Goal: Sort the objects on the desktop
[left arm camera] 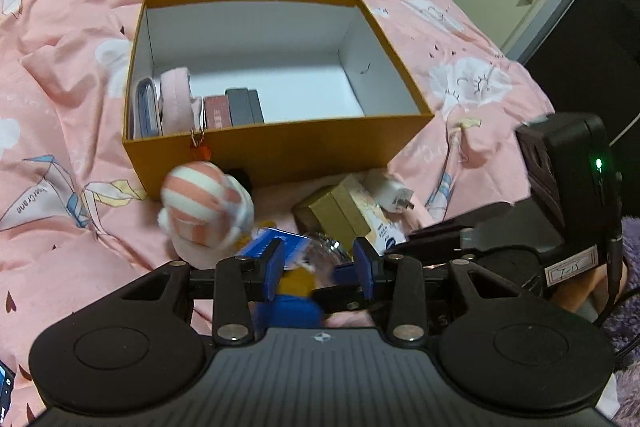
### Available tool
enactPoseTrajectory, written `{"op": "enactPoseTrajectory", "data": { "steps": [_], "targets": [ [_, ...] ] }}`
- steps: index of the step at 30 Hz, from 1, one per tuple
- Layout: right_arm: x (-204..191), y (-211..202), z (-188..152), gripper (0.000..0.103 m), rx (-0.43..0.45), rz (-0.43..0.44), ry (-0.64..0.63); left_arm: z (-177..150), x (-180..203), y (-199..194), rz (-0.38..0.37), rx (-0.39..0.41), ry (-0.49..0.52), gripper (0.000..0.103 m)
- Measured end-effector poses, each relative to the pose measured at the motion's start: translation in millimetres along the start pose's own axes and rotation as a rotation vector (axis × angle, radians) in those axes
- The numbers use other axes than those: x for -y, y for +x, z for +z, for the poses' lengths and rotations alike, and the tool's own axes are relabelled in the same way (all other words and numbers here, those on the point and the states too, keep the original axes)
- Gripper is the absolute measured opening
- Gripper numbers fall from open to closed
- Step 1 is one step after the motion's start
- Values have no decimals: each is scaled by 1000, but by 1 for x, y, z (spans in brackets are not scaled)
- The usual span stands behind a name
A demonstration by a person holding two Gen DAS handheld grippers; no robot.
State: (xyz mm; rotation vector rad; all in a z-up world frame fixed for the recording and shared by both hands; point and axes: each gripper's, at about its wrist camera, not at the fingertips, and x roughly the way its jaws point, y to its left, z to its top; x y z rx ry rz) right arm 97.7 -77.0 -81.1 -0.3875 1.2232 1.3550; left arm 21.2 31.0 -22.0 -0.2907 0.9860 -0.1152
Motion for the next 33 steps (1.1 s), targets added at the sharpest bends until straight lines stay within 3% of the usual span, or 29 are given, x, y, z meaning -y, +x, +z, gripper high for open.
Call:
{"op": "enactPoseTrajectory", "data": {
  "steps": [5,8,13,18,20,26,30,33],
  "targets": [
    [1,5,-4,33,-21,34,2,-5,-11,12,62,-68,-17,42],
    [4,-7,-6,33,-1,-15,-12,-12,-10,23,127,-142,37,42],
    [18,-27,-10,33,50,-143,-25,-18,-7,29,156,-175,87,42],
    [41,-37,-12,33,65,-234,25,-24,-22,31,361,-205,118,39],
    [44,-34,-13,33,54,-245,34,-24,-30,31,391,-210,95,38],
    [43,-32,-16,33,58,-276,3,-12,-15,5,300,-85,90,38],
    [45,-35,-15,33,67,-306,-8,6,6,2,125,-31,92,38],
    [49,-37,-15,33,73,-332,-5,14,25,22,35,-69,91,39]
  ]
}}
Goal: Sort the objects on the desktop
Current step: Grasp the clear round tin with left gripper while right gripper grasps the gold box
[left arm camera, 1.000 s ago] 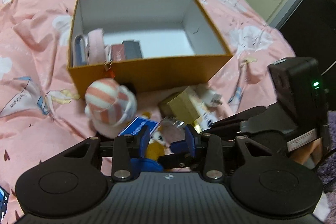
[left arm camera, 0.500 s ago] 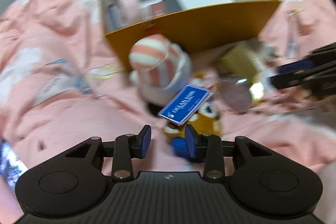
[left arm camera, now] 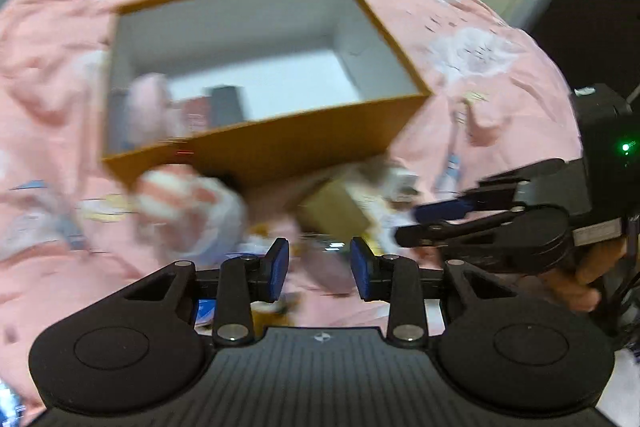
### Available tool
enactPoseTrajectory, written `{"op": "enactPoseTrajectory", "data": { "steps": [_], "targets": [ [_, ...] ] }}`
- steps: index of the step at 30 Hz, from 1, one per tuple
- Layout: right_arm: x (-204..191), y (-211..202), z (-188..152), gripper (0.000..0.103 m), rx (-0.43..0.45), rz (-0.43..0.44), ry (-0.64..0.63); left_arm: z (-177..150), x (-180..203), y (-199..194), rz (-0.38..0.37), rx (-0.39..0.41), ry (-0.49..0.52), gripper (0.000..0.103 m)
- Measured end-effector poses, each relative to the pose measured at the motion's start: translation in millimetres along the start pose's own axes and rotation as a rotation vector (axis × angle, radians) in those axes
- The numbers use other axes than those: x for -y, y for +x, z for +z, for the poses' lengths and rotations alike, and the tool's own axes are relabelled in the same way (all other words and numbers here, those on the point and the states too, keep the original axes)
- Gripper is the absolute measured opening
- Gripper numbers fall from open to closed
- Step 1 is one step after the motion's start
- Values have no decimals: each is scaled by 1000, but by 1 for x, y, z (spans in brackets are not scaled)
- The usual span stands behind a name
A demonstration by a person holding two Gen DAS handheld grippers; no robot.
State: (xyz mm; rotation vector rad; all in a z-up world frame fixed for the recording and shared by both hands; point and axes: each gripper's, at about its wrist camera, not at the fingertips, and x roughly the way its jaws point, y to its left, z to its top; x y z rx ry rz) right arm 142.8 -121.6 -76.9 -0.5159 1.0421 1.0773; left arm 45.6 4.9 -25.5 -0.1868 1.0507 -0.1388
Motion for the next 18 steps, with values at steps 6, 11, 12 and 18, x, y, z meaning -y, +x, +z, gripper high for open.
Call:
{"op": "enactPoseTrajectory", "data": {
  "steps": [6,11,12,18],
  "targets": [
    [11,-4,-7,33,14,-28,14,8,12,55,6,-147,-23,40],
    [16,-5,-9,33,20,-13,30,6,10,80,15,-199,-59,50],
    [16,-5,-9,33,19,-10,29,5,9,83,11,-209,-74,50],
    [15,-4,-6,33,27,15,13,3,1,101,31,-254,-123,39]
  ]
}}
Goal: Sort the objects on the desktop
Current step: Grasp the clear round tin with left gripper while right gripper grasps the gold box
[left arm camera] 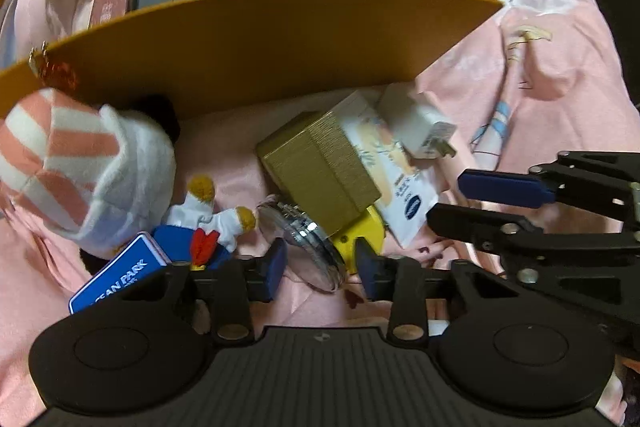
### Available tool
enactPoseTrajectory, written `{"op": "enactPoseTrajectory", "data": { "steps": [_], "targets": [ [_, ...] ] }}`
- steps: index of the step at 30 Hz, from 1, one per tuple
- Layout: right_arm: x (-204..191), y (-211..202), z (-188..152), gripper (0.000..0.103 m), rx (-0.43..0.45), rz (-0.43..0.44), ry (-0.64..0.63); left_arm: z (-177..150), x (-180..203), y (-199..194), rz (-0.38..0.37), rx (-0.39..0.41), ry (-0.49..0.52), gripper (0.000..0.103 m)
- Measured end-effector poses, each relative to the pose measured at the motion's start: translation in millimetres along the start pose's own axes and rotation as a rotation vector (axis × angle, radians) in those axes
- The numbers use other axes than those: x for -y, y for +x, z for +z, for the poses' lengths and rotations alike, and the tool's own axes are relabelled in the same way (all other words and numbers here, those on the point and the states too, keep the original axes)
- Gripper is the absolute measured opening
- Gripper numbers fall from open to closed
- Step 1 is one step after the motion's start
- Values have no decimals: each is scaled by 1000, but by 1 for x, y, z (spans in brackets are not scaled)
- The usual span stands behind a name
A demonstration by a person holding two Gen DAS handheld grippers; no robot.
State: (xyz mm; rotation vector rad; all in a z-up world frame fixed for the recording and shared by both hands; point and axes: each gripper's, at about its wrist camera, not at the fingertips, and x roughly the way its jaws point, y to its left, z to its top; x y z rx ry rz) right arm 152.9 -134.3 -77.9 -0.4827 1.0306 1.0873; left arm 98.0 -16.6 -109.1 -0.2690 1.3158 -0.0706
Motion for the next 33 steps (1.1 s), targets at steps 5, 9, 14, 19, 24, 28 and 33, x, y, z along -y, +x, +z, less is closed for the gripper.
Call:
{"op": "enactPoseTrajectory", "data": {
  "steps": [5,9,14,19,24,28,33],
  "targets": [
    [-14,7,12,34,16,19,-55,-7,-13,-9,5,28,-22,24],
    [-31,18,20,38,26,11,-121,-9,-31,-12,4,49,-64,19],
    [-32,30,35,38,27,30,-83,-13,-41,-14,-46,87,-84,18],
    [-36,38,46,51,13,75,-48,-17,-40,-16,-49,109,-62,18],
    [-54,55,46,53,-24,4,-105,-19,-40,-17,-47,113,-51,18],
    [-52,70,45,51,-74,-54,-98,-19,-38,-16,-44,112,-39,18],
    [-44,60,40,51,-68,-60,-66,-18,-38,-16,-56,118,-44,18]
  ]
}}
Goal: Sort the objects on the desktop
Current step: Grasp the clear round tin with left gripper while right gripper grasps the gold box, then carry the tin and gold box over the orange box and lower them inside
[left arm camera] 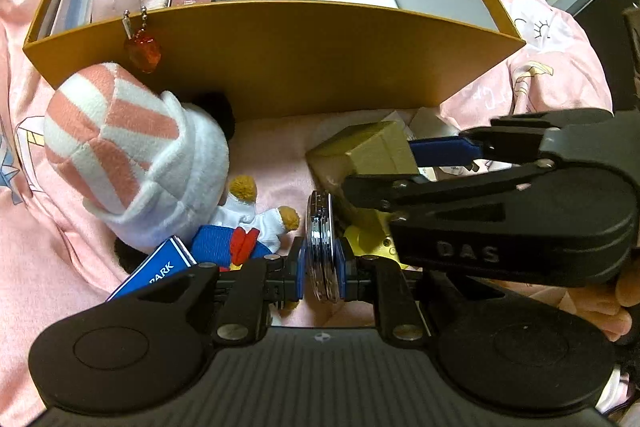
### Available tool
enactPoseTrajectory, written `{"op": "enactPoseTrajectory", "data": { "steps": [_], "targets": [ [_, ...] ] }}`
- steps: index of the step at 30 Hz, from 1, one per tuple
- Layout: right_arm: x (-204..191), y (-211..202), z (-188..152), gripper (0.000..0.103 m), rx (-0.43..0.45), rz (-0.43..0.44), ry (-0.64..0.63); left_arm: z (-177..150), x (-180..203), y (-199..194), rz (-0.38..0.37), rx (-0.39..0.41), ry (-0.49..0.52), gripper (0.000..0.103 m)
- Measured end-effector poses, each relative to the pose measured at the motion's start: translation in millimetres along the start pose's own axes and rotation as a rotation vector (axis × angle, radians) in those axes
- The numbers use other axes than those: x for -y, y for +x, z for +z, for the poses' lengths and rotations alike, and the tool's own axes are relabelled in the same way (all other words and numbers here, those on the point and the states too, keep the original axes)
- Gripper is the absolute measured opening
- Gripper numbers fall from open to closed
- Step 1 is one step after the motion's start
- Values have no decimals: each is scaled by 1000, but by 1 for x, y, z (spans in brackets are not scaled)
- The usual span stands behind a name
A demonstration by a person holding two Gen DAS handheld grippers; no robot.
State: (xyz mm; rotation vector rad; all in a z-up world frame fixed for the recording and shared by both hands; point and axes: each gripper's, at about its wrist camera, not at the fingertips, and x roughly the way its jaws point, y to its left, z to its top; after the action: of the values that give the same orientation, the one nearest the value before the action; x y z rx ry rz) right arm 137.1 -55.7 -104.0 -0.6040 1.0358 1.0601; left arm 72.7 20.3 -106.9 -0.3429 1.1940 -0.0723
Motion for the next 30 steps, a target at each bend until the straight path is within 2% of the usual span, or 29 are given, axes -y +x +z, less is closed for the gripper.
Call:
{"op": "enactPoseTrajectory", "data": {
  "steps": [7,15,22,30],
  "targets": [
    [8,1,-7,50,-14,24,58,0,1,0,7,0,19,18],
    [19,-30,-11,48,51,48,112,-5,-5,-9,-3,23,18,16],
    [31,-72,-16,47,128,87,191,-6,-6,-30,-11,94,-2,15],
    [32,-100,-12,47,206,101,201,-5,-7,-77,-57,198,-19,15]
  ]
}}
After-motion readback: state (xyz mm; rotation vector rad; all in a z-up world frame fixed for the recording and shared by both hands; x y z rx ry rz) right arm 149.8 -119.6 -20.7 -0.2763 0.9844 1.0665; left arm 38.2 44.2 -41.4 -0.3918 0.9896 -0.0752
